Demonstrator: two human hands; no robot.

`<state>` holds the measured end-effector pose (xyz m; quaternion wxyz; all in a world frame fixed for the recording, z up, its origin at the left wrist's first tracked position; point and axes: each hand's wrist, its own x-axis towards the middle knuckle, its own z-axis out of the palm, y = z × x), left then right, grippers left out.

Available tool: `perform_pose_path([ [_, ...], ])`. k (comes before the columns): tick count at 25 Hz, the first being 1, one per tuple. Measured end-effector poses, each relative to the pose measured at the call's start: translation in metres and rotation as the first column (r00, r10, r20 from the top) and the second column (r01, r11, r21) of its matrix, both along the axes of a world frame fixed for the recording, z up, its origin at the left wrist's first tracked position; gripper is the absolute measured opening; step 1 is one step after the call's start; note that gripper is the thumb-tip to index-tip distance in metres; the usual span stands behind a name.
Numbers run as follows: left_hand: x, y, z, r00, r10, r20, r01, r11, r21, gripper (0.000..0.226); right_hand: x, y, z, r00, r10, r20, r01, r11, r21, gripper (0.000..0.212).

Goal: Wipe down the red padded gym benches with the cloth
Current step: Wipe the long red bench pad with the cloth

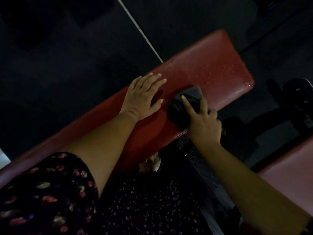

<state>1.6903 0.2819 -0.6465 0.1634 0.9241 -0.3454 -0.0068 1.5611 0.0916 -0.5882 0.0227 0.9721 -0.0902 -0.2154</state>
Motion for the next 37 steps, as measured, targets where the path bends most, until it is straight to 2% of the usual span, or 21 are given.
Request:
perform_pose_path([
  [3,-0.003,-0.006,-0.013,0.992,-0.122,-0.017,0.123,0.99,0.066,0.062,-0.059,-0.02,-0.002,0.996,-0.093,-0.018,0.092,0.995,-0.03,0.106],
  [5,-0.002,-0.006,-0.016,0.993,-0.121,-0.015,0.122,0.989,0.087,0.062,-0.075,-0.034,-0.005,0.987,-0.142,-0.073,0.139,0.989,-0.044,0.108],
  [10,-0.001,-0.006,-0.018,0.996,-0.093,0.012,0.091,0.993,0.079,0.059,-0.048,-0.039,-0.007,0.977,-0.208,-0.056,0.205,0.977,-0.05,0.109],
  [13,-0.001,-0.006,-0.022,0.995,-0.083,0.045,0.081,0.995,0.063,0.057,-0.004,-0.039,-0.003,0.989,-0.145,-0.038,0.141,0.987,-0.08,0.096],
  [17,-0.002,-0.007,-0.023,0.994,-0.077,0.072,0.075,0.997,0.035,0.056,0.077,-0.033,0.0,1.0,0.022,-0.007,-0.022,0.998,-0.056,0.077],
  [23,-0.002,-0.006,-0.027,0.992,-0.099,0.078,0.094,0.993,0.075,0.057,0.169,-0.022,-0.007,0.958,0.276,0.075,-0.271,0.96,-0.063,0.057],
  [27,-0.002,-0.006,-0.027,0.991,-0.1,0.093,0.095,0.994,0.056,0.056,0.175,-0.029,-0.011,0.992,0.076,0.099,-0.072,0.996,-0.043,0.061],
  [31,0.0,-0.006,-0.025,0.993,-0.105,0.048,0.103,0.994,0.043,0.056,0.125,-0.042,-0.01,0.984,-0.129,0.121,0.131,0.991,-0.014,0.075],
  [37,0.0,-0.008,-0.02,0.996,-0.084,-0.01,0.085,0.994,0.074,0.057,-0.003,-0.069,-0.015,0.96,-0.209,0.184,0.215,0.977,-0.01,0.098],
])
